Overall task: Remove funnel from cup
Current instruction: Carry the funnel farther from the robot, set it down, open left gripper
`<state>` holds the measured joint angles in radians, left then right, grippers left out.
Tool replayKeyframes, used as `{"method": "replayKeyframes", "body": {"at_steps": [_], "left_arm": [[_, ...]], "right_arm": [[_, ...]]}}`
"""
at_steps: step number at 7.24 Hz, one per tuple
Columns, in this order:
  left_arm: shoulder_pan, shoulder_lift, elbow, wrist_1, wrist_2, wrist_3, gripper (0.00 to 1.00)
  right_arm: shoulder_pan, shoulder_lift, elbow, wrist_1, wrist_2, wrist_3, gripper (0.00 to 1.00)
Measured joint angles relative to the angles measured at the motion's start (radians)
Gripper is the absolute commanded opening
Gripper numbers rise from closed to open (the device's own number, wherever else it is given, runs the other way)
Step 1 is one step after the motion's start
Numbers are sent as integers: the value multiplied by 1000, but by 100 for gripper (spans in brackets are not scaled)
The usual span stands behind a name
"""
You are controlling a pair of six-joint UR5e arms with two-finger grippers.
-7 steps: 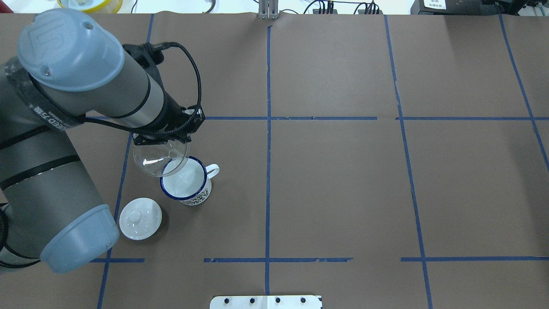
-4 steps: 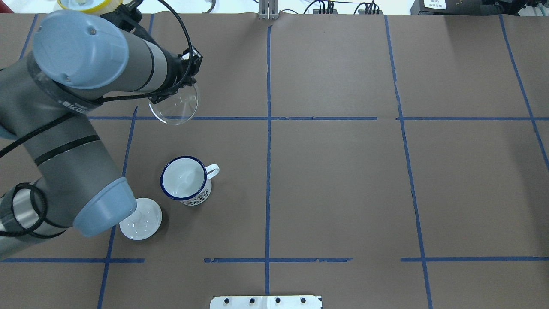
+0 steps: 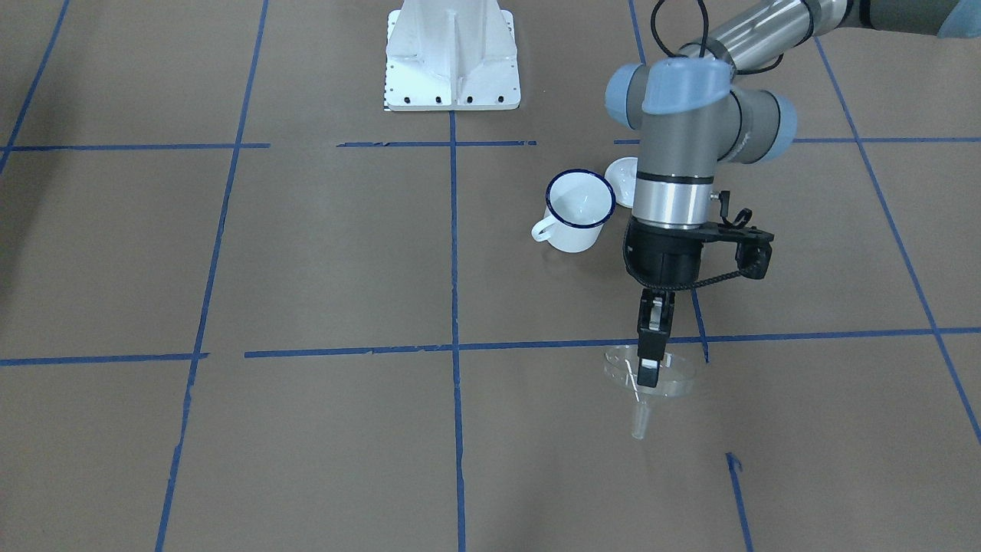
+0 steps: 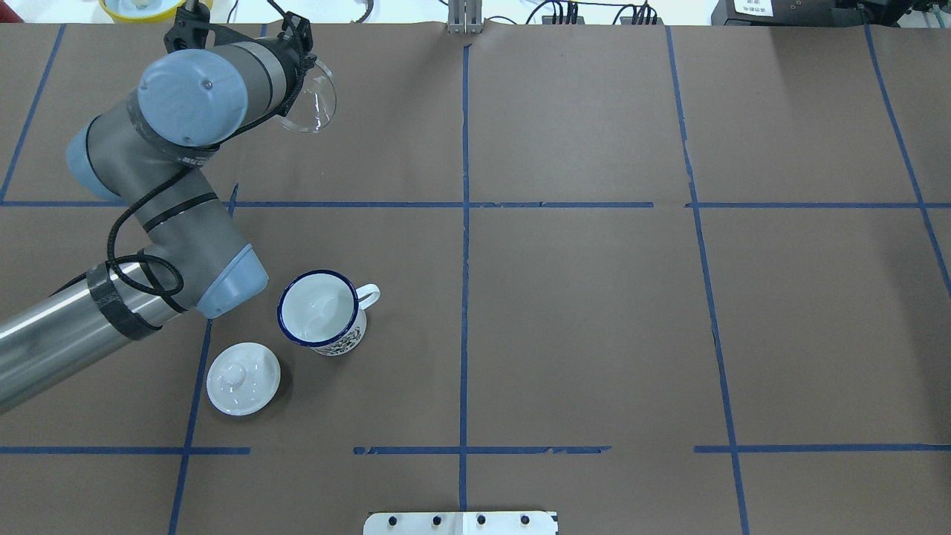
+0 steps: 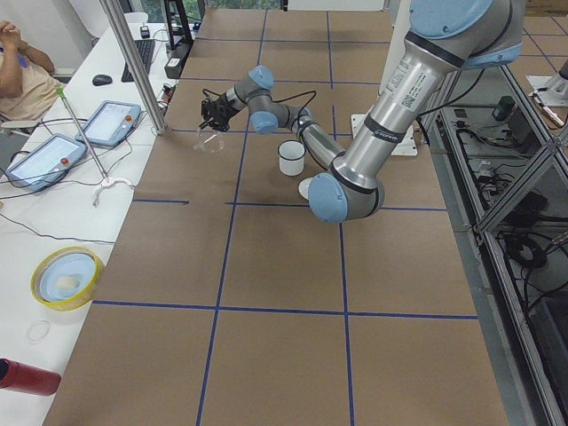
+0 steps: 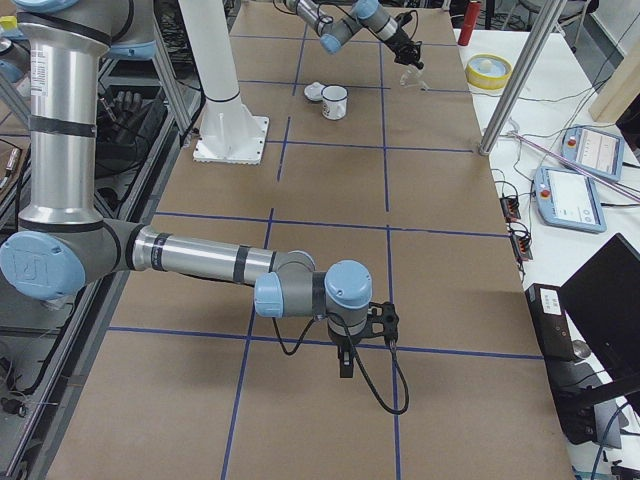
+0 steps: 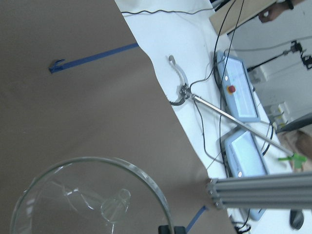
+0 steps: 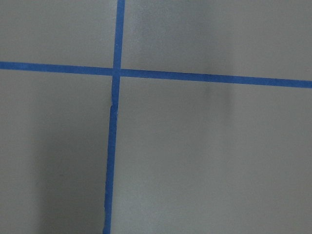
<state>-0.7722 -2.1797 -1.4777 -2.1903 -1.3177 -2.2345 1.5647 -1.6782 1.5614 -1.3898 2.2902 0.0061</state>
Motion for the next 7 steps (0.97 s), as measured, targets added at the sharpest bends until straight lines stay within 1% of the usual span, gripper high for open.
{"method": "replayKeyframes", "body": {"at_steps": [1, 2, 3, 4, 5, 6, 7], "left_arm": [[0, 0, 94, -101, 39, -15, 0], [5, 1, 151, -155, 56, -20, 0], [18, 2, 179, -176, 62, -20, 0], [41, 5, 198, -184, 65, -19, 10], [58, 7, 206, -186, 65, -18, 40], [67, 9, 208, -187, 66, -14, 99], [69, 11, 207, -188, 66, 5, 100]], "right_arm": [[0, 0, 0, 0, 0, 0, 100], [0, 0, 0, 0, 0, 0, 100], [0, 0, 0, 0, 0, 0, 100], [0, 0, 0, 0, 0, 1, 100], [0, 0, -1, 0, 0, 0, 100], [0, 0, -1, 0, 0, 0, 100], [0, 0, -1, 0, 0, 0, 100]]}}
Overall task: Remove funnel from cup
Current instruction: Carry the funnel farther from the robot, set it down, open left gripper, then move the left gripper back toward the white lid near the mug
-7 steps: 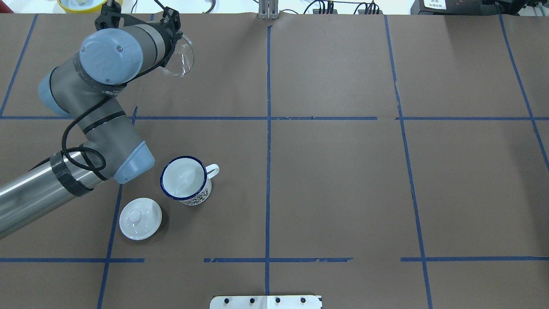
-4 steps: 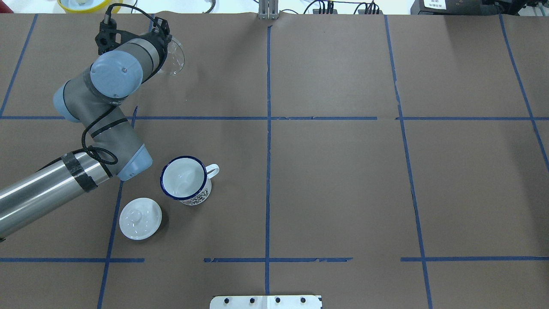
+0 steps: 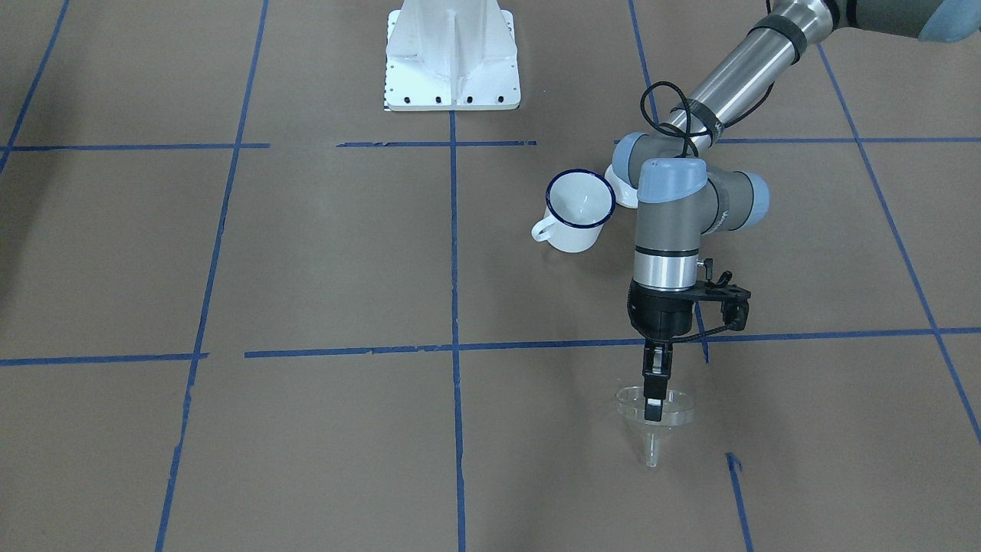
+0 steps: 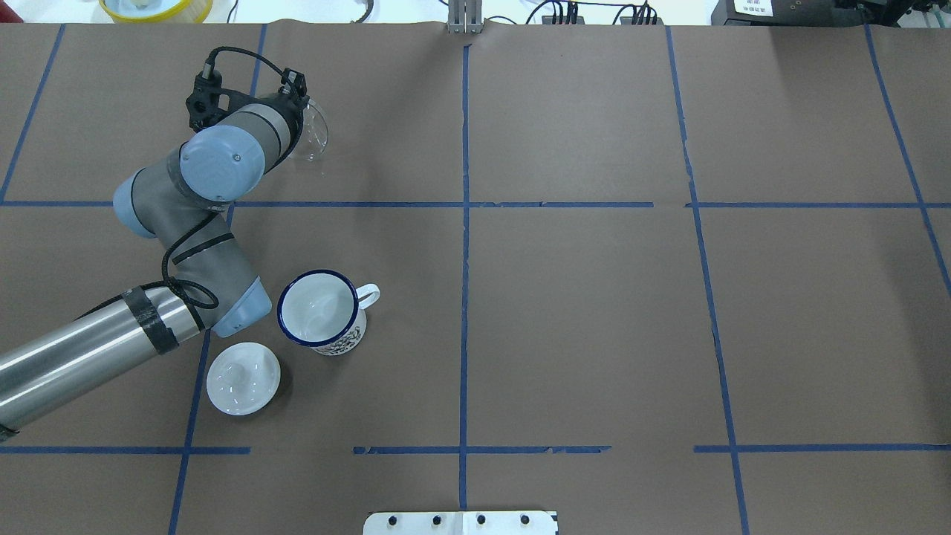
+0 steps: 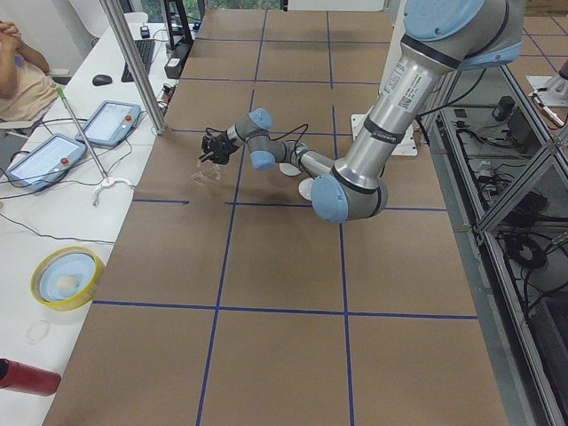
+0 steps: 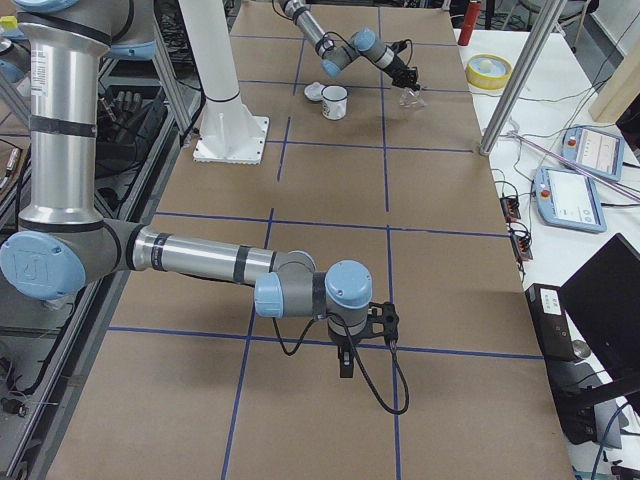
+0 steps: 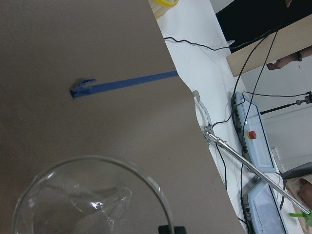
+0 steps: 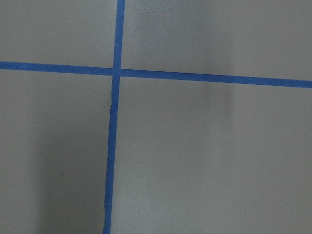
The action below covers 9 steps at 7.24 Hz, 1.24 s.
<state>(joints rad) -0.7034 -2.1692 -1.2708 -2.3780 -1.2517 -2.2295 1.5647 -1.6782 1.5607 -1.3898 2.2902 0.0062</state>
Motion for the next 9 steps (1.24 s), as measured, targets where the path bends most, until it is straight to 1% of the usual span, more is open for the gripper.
{"method": "replayKeyframes", "body": {"at_steps": [1, 2, 3, 4, 6, 7, 8, 9], "left_arm": [[-3, 2, -13, 0, -2, 45, 100], [-10, 11, -52, 0, -11, 112, 100], [-25, 37, -121, 4, -58, 187, 100], [-41, 94, -217, 12, -135, 278, 100], [-60, 303, -457, 20, -266, 584, 100], [-62, 415, -559, 20, -334, 736, 100], [-66, 502, -629, 19, -426, 855, 100], [-72, 566, -675, 19, -525, 944, 100]], "right_arm": [[0, 0, 0, 0, 0, 0, 100], [0, 0, 0, 0, 0, 0, 100], [0, 0, 0, 0, 0, 0, 100], [0, 0, 0, 0, 0, 0, 100], [0, 0, 0, 0, 0, 0, 100], [0, 0, -1, 0, 0, 0, 100], [0, 0, -1, 0, 0, 0, 100], [0, 0, -1, 0, 0, 0, 100]]}}
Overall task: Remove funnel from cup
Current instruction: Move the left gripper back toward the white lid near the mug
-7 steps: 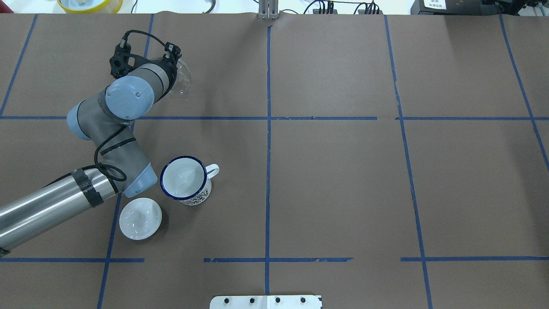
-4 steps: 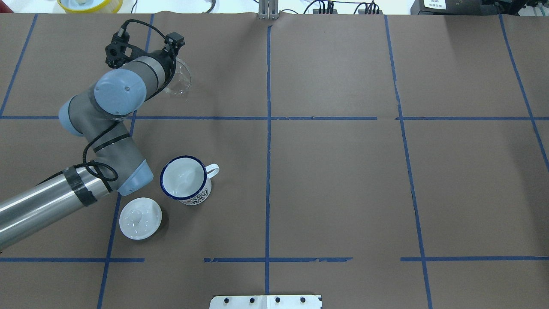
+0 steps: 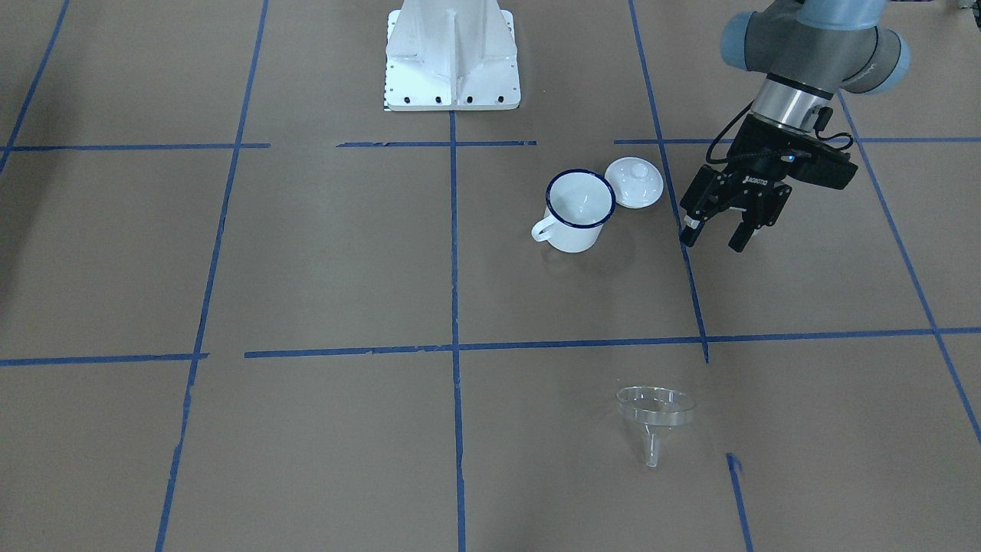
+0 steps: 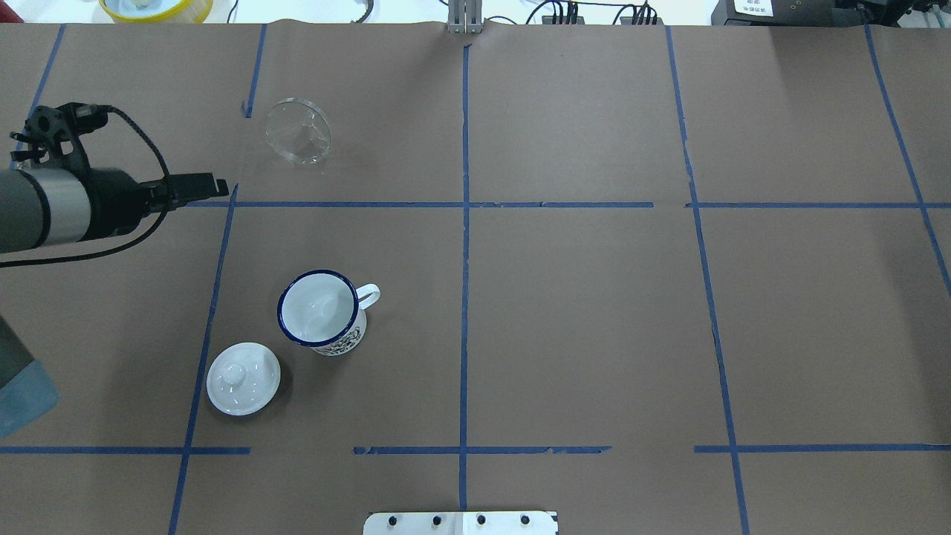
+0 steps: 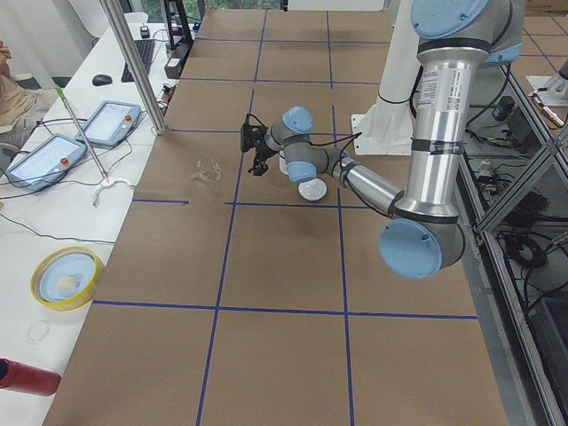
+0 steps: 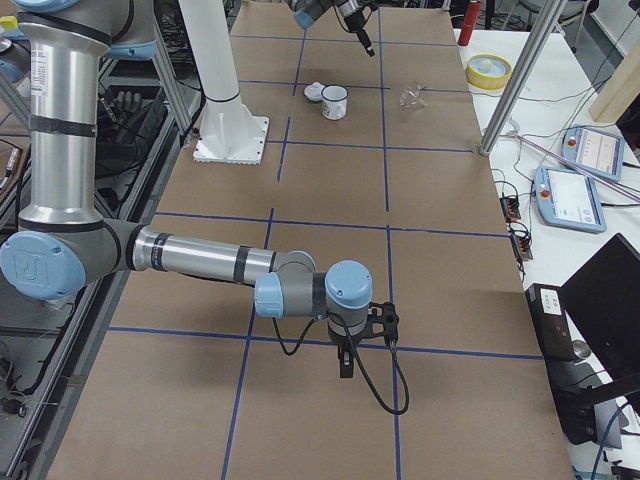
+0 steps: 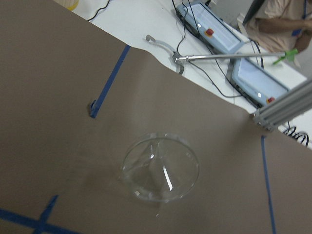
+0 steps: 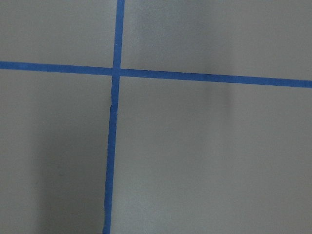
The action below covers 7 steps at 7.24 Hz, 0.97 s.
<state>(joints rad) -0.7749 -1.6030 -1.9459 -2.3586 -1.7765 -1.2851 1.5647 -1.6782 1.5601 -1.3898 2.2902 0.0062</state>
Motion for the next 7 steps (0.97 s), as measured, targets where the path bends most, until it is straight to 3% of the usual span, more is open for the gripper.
{"method": "replayKeyframes", "body": {"at_steps": [2, 4, 7], "left_arm": [[32, 155, -70, 2, -80, 60, 100], [134, 230, -101, 74, -80, 65, 100], [215, 133, -129, 328, -47, 40, 100]], "right_arm": [[0, 0, 0, 0, 0, 0, 100], [0, 0, 0, 0, 0, 0, 100], [0, 0, 0, 0, 0, 0, 100]]}}
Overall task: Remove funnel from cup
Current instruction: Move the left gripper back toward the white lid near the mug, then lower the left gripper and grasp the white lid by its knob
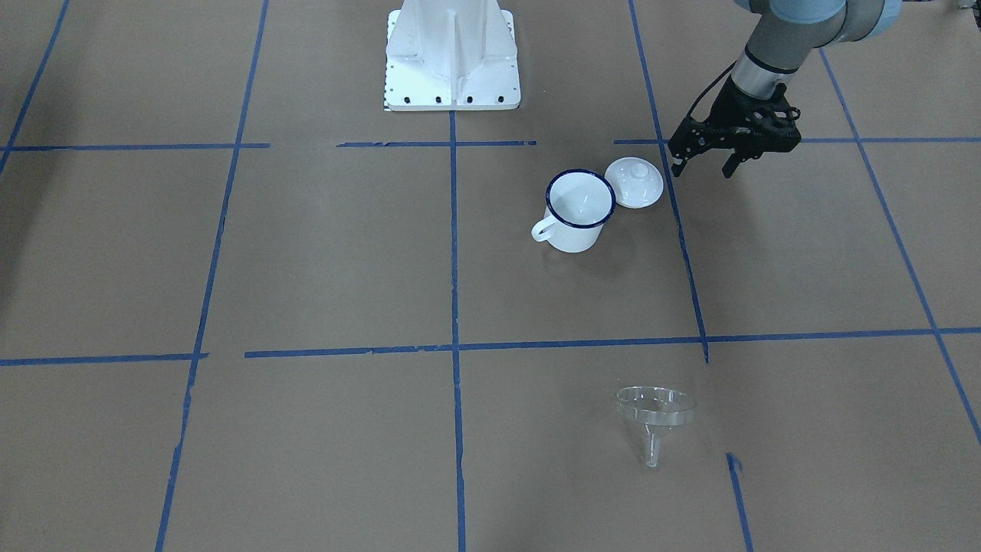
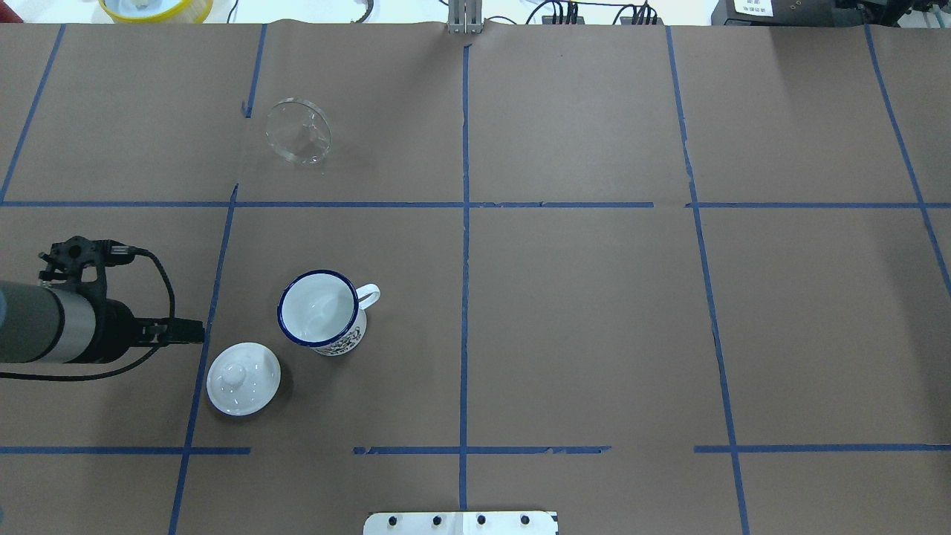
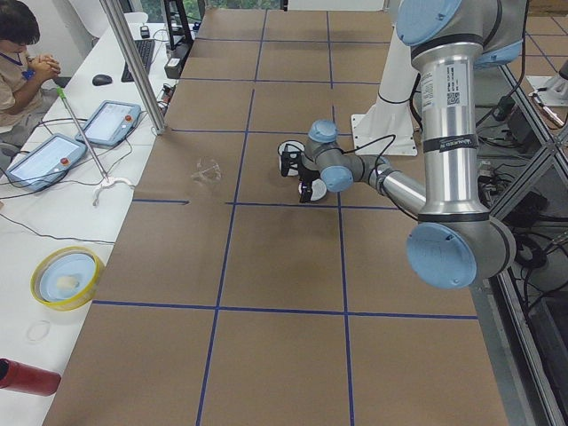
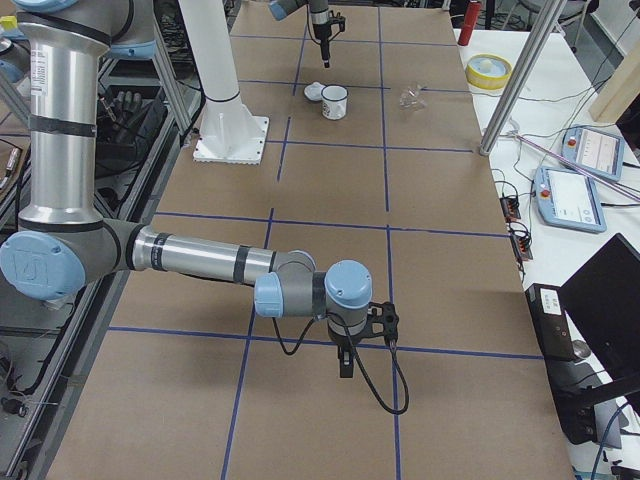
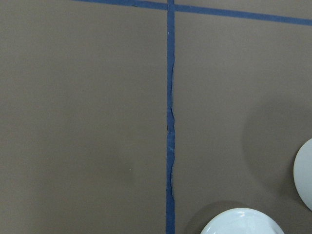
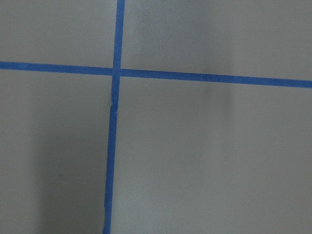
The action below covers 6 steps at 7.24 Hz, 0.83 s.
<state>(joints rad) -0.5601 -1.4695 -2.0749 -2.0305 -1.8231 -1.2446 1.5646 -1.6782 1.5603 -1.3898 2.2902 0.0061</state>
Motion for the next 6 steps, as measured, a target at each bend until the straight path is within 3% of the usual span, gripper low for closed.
{"method": "replayKeyframes", "body": {"at_steps": [2, 6], "left_arm": [[37, -108, 14, 117, 20, -30, 100], [129, -139, 30, 134, 68, -93, 93]], "right_arm": [[0, 0, 0, 0, 0, 0, 100], [0, 0, 0, 0, 0, 0, 100]]}}
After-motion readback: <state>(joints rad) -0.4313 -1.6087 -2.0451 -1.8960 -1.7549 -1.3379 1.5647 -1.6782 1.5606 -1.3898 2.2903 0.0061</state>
